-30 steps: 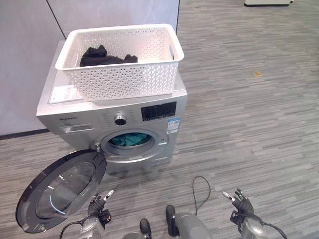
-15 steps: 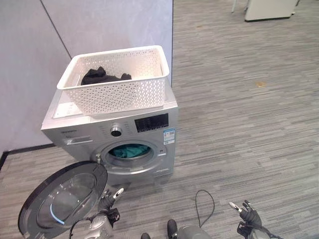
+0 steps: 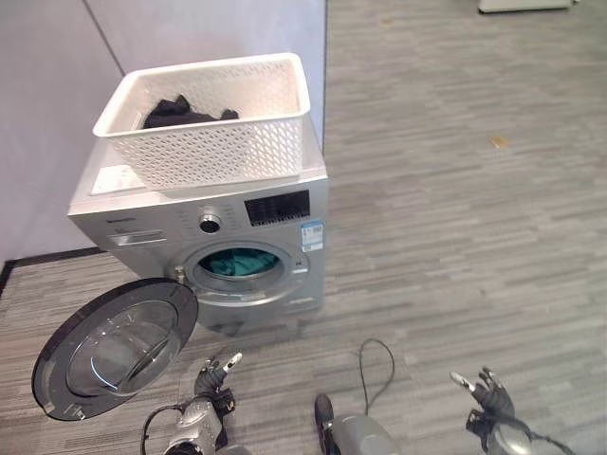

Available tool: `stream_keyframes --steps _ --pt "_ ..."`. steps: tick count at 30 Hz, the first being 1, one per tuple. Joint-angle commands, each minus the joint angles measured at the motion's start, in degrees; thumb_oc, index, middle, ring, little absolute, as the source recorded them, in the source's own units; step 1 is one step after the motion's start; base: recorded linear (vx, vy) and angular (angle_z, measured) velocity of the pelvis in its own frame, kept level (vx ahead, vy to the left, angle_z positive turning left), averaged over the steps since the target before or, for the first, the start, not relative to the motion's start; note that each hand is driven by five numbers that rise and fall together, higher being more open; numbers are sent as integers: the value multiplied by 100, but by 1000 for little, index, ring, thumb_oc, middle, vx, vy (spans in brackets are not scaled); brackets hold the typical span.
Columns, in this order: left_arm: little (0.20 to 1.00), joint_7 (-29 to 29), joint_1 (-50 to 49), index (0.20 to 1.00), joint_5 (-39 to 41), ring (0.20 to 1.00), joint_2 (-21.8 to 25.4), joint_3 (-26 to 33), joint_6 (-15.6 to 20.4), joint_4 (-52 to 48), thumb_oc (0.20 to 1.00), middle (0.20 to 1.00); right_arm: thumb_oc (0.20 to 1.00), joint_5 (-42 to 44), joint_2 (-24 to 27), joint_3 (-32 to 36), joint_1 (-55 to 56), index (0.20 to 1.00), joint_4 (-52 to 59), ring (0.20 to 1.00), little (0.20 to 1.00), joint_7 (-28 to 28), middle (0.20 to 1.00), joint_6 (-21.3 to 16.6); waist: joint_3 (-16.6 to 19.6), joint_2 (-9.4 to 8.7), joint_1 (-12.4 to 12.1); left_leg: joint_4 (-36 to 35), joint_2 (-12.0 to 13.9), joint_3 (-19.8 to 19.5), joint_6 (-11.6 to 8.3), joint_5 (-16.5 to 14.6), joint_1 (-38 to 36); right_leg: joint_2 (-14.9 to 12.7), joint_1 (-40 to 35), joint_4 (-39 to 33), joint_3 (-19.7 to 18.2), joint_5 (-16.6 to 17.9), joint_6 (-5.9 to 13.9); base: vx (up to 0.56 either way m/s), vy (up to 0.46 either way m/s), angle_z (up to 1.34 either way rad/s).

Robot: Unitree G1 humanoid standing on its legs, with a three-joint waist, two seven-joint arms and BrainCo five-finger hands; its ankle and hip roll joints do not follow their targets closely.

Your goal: Grab the laundry basket,head to the washer,open it,put in the laundry and shut it.

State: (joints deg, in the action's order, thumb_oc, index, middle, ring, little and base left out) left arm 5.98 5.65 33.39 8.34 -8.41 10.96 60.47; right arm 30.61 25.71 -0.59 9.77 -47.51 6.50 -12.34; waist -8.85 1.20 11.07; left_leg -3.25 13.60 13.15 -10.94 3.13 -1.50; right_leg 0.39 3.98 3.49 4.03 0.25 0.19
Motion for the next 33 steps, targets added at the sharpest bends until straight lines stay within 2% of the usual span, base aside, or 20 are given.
stream_keyframes --steps 1,7,11,16,19,23,28,30,31,33 --pt "1000 96 -296 1000 -712 1000 508 40 181 -740 1000 1000 1000 -168 -68 -149 -198 1000 525 1000 1000 62 1000 -132 204 -103 -85 -175 -400 176 432 201 86 -529 -297 60 -373 -171 782 58 218 -22" --pt "1000 167 -387 1000 -872 1000 627 116 188 -862 1000 1000 1000 -203 -202 -160 -176 1000 928 1000 1000 50 1000 -139 285 -183 -162 -175 -588 229 576 42 52 -710 -315 28 -420 -95 932 43 146 -20" --pt "1000 165 -533 1000 -1184 1000 849 133 168 -1374 1000 1000 1000 -331 -248 -249 -177 1000 1250 1000 1000 -40 1000 -123 355 -216 -280 -175 -774 251 711 -90 37 -891 -287 -70 -445 53 1106 13 123 -11" --pt "1000 150 -641 1000 -1419 1000 920 132 148 -1524 1000 1000 1000 -570 -247 -299 -142 1000 1318 1000 1000 -71 1000 -58 385 -252 -326 -175 -840 250 771 -164 -33 -926 -327 -73 -457 83 1142 19 57 -7" --pt "1000 77 -830 1000 -1593 1000 978 87 126 -1941 1000 1000 1000 -633 -307 -290 -85 1000 1368 1000 1000 -101 1000 -48 403 -283 -368 -175 -892 234 807 -199 -61 -960 -394 -84 -409 132 1174 19 28 0" --pt "1000 19 -924 1000 -1536 1000 983 74 138 -2201 1000 1000 1000 -565 -367 -357 -86 1000 1355 1000 1000 -205 1000 -68 424 -299 -389 -175 -933 200 823 -210 -61 -994 -440 -147 -361 189 1182 0 0 0" --pt "1000 18 -801 1000 -1538 1000 935 28 99 -1976 1000 1000 1000 -480 -406 -512 -230 1000 1184 1000 1000 -246 1000 -37 423 -314 -410 -175 -932 196 819 -193 -55 -991 -424 -157 -366 179 1187 0 0 0" --pt "1000 35 -749 1000 -1572 1000 901 -11 92 -1864 1000 1000 1000 -462 -409 -610 -245 1000 1152 1000 1000 -302 1000 -46 420 -326 -394 -175 -924 222 817 -199 -76 -979 -426 -182 -386 172 1174 0 0 0" --pt "1000 -48 39 1000 -2221 1000 938 -659 28 -335 1000 1000 1000 933 -188 18 -839 1000 -191 1000 1000 -389 1000 -99 359 -121 -426 569 -1310 -241 1030 -787 -82 -356 -361 67 141 -292 726 0 0 0" --pt "1000 -67 26 1000 -2243 1000 951 -649 34 -347 1000 1000 1000 807 -206 -73 -840 1000 -120 1000 1000 -411 1000 -63 364 -129 -440 454 -1336 -234 1064 -771 -136 -367 -353 71 110 -262 752 -7 45 14"
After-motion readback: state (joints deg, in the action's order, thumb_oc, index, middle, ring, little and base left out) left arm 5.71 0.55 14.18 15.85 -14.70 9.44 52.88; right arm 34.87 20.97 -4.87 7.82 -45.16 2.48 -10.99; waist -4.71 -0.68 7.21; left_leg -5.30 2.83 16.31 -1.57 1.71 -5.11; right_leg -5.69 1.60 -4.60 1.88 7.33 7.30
